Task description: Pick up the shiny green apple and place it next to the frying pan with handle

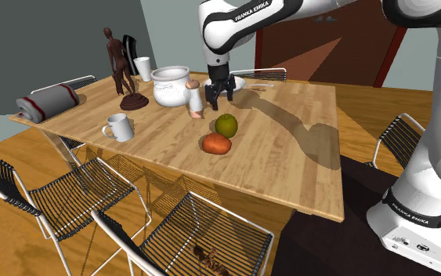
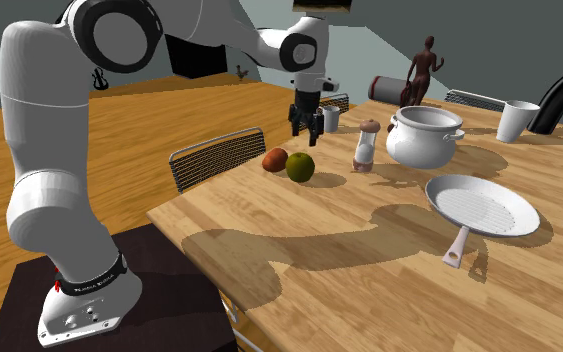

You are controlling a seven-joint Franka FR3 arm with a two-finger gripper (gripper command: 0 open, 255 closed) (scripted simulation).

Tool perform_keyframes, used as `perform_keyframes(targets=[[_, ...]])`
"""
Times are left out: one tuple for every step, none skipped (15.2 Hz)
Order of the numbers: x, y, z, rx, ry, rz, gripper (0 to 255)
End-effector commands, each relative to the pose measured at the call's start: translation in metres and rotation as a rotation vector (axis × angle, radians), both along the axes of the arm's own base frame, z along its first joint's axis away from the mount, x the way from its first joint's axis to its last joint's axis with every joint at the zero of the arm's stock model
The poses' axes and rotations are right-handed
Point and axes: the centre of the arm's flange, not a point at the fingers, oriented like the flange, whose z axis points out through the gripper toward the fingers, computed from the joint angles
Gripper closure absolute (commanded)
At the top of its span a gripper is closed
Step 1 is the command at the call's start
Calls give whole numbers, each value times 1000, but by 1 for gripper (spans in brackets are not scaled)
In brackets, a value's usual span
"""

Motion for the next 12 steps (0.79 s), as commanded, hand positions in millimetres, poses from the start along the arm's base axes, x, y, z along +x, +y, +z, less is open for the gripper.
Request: perform_keyframes(targets=[[-1,0,-11,0,0,0,0],[-1,0,-16,0,0,0,0],[-1,0,-21,0,0,0,0],[-2,0,-30,0,0,0,0],[-2,0,-30,0,0,0,0],[-2,0,-30,0,0,0,0],[-2,0,-30,0,0,0,0],[-2,0,-30,0,0,0,0],[-2,0,-30,0,0,0,0],[-2,0,-30,0,0,0,0],[-2,0,-30,0,0,0,0],[-2,0,-30,0,0,0,0]])
